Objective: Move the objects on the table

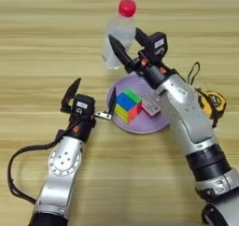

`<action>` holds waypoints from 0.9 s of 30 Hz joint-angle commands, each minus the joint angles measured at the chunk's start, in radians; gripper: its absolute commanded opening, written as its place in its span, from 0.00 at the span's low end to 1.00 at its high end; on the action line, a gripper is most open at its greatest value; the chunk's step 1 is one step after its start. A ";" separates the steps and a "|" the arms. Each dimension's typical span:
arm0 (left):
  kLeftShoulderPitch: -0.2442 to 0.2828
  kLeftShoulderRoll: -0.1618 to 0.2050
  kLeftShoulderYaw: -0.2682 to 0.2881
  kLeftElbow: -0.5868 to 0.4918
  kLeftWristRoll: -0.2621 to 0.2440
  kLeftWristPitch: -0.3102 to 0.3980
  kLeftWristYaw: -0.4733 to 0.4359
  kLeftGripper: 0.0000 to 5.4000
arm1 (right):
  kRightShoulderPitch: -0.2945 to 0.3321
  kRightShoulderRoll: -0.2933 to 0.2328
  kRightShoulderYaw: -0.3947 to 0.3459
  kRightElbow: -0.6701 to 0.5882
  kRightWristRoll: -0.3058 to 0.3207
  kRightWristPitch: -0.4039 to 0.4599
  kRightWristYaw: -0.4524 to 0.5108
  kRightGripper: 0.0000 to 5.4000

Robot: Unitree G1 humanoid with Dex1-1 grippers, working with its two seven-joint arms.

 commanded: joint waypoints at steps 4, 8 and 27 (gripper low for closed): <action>-0.010 -0.004 0.048 0.023 -0.015 -0.011 0.042 1.00 | -0.009 -0.065 -0.095 -0.104 0.005 0.011 -0.027 0.55; -0.019 -0.010 0.082 0.028 -0.024 -0.014 0.071 1.00 | 0.026 -0.104 -0.137 -0.142 0.004 0.020 -0.034 0.55; -0.063 -0.020 0.186 0.104 -0.057 -0.019 0.148 1.00 | 0.182 -0.281 -0.374 -0.205 -0.034 0.007 -0.127 0.55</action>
